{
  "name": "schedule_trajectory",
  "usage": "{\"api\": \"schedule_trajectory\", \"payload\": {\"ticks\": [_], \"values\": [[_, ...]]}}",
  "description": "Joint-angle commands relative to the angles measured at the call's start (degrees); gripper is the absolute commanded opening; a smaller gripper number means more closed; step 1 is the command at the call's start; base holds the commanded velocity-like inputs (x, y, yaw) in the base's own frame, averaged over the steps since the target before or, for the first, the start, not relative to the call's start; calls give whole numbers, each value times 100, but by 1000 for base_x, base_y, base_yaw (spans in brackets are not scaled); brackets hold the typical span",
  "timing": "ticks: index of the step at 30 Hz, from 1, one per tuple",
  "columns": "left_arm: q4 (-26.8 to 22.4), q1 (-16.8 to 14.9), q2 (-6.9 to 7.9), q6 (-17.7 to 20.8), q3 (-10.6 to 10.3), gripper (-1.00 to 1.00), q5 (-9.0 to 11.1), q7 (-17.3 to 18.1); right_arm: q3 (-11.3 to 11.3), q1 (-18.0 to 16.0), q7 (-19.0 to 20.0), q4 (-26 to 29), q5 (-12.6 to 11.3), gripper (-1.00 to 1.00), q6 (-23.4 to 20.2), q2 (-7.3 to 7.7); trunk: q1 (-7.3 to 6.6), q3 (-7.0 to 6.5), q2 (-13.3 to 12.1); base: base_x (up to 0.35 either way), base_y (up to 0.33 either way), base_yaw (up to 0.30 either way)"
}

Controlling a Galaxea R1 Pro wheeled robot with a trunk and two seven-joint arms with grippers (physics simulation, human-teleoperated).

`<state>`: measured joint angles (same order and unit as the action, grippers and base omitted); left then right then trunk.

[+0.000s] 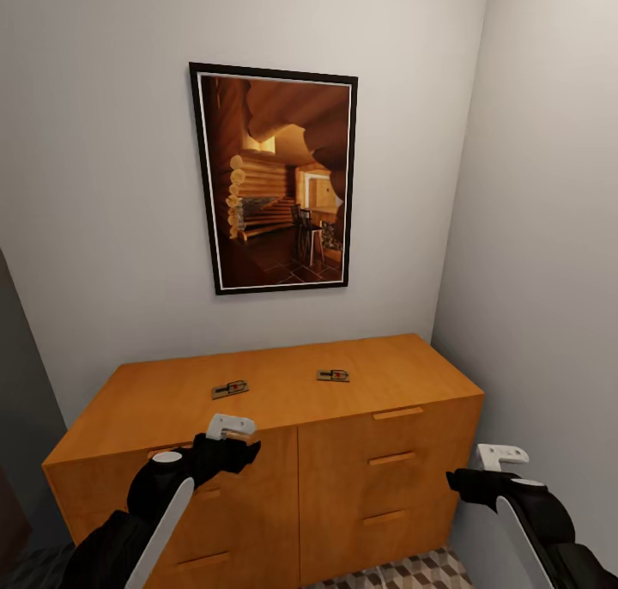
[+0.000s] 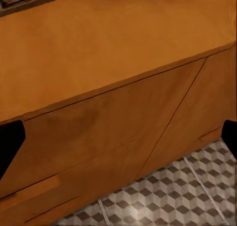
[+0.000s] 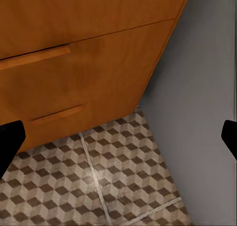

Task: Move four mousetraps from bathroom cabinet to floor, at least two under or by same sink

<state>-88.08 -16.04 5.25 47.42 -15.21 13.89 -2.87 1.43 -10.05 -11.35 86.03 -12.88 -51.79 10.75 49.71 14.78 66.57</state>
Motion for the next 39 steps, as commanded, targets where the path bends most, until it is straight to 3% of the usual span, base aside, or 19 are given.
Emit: {"api": "schedule_trajectory", "payload": {"ticks": [1,8,13,14,15,21,22,26,30,33,39], "values": [[-4,-82,-15,73,-8,100,36,-30,-5,-24,-58,9,-44,100,-71,-4,0,8,5,0,0,0],[47,-578,-50,357,-8,100,32,-25,-34,-579,-173,-6,40,100,-393,-67,0,8,5,0,0,0],[134,-962,-25,626,1,100,34,-4,-68,-1227,-372,-32,166,100,-670,-303,0,8,5,0,0,0],[155,-1034,-18,663,10,100,41,0,-79,-1341,-410,-34,188,100,-716,-383,0,8,5,0,0,0],[197,-1188,4,717,46,100,60,7,-117,-1566,-494,-44,239,100,-808,-568,0,8,5,0,0,0],[371,-1626,119,785,260,100,105,125,-319,-2185,-890,-277,521,100,-821,-1171,0,8,5,0,0,0],[465,-1745,156,782,313,100,108,224,-399,-2384,-1045,-425,638,100,-821,-1372,0,8,5,0,0,0],[716,-1909,224,748,376,100,72,467,-516,-2779,-1317,-816,813,100,-821,-1780,0,8,5,0,0,0],[943,-1986,367,593,407,100,35,664,-573,-3130,-1494,-1462,926,100,-821,-2075,0,8,5,0,0,0],[1007,-2004,450,447,415,100,26,696,-590,-3259,-1536,-1817,942,100,-789,-2075,0,8,5,0,0,0],[1060,-2021,525,281,429,100,18,704,-613,-3430,-1565,-2355,926,100,-314,-2075,0,8,5,0,0,0]]}}
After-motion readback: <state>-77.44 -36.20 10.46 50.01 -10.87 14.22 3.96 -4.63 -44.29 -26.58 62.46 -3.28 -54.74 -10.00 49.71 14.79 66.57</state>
